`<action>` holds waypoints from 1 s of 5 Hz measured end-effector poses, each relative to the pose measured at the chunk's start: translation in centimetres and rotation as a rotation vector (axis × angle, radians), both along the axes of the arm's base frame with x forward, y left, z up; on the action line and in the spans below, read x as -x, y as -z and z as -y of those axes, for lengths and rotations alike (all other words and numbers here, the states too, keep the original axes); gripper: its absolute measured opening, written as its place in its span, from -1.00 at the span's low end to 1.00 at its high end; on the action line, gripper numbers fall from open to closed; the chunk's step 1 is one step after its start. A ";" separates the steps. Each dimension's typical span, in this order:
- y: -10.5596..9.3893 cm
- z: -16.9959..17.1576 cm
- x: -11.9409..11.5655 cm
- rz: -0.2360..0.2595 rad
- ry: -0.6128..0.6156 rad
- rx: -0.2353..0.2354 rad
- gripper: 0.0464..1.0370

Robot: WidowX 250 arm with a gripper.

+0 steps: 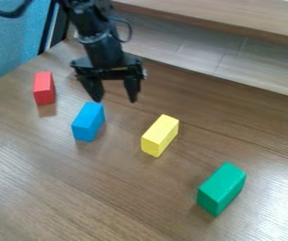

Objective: Pick up the white rectangle block and put it on top of the blue rectangle block

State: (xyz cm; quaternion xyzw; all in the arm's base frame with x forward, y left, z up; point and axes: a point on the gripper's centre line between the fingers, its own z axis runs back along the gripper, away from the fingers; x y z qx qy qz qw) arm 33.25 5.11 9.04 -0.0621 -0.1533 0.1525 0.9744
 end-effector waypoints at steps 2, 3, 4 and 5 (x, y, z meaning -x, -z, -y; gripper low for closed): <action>0.7 5.4 -0.9 -0.009 0.140 0.004 0.93; 1.1 7.0 -0.8 -0.012 0.180 0.005 0.93; 1.6 7.4 -0.3 -0.020 0.183 0.002 0.93; 2.9 7.1 -0.3 -0.047 0.173 -0.010 0.93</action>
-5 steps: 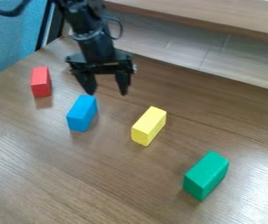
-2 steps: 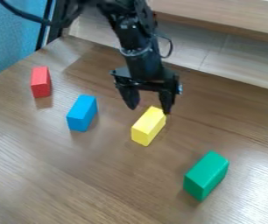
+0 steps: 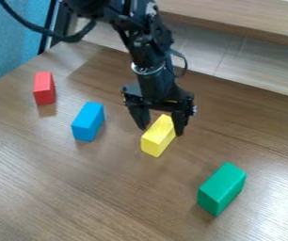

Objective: Pick up the white rectangle block and put it on top of the blue rectangle block

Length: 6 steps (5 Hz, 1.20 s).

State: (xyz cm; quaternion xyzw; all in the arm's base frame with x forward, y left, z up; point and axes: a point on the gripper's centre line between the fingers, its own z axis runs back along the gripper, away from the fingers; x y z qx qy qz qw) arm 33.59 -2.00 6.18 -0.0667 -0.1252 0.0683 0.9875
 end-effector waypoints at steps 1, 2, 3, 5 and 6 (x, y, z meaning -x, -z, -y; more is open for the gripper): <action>0.9 -0.3 0.0 -0.020 0.001 -0.020 0.93; 1.8 -0.5 0.1 -0.044 0.000 -0.032 0.93; 2.4 -0.6 0.1 -0.055 -0.004 -0.039 0.93; 3.3 -0.6 -0.4 -0.063 -0.015 -0.048 0.83; 3.3 -0.6 -0.7 -0.036 -0.030 -0.048 0.26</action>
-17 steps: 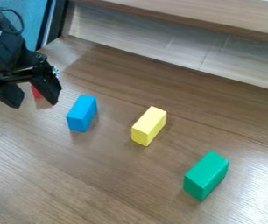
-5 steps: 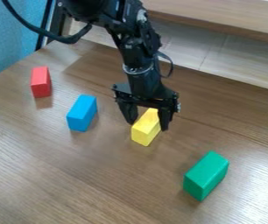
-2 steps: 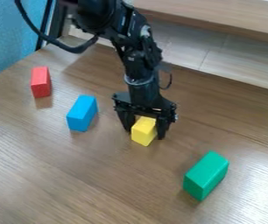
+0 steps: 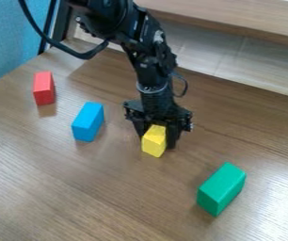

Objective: Pick up the white rectangle block and put it on top of the blue rectangle block

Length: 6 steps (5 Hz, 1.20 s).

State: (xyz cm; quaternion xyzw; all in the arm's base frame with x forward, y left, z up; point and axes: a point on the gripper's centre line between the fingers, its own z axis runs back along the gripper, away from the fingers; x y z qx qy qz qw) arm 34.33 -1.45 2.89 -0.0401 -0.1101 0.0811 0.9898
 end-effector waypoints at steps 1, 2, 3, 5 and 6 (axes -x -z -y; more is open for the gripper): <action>0.1 -0.1 0.1 0.007 -0.006 -0.006 0.12; 0.2 -0.1 0.5 0.003 -0.016 -0.005 0.12; -1.0 0.0 1.5 -0.006 -0.010 0.014 0.12; -4.8 -4.1 2.9 0.011 -0.140 0.062 0.12; -5.1 -6.8 3.6 0.001 -0.219 0.071 0.12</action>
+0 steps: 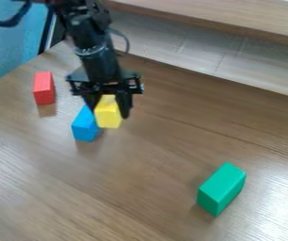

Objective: Pick up the white rectangle block and put it on top of the blue rectangle block

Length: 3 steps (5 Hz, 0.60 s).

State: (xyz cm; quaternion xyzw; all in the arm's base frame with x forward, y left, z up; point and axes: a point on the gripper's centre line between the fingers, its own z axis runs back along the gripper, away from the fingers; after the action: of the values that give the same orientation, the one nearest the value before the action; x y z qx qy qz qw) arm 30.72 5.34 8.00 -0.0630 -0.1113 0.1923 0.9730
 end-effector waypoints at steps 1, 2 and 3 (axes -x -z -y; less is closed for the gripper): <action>-0.3 -1.1 0.0 0.008 -0.012 -0.002 0.12; -0.7 -3.0 0.1 0.021 -0.046 -0.017 0.12; -0.4 -3.5 0.0 0.017 -0.049 -0.023 0.12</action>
State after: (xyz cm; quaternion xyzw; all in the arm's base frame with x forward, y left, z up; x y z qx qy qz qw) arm 30.67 8.87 8.45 -0.0507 -0.1232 0.2141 0.9677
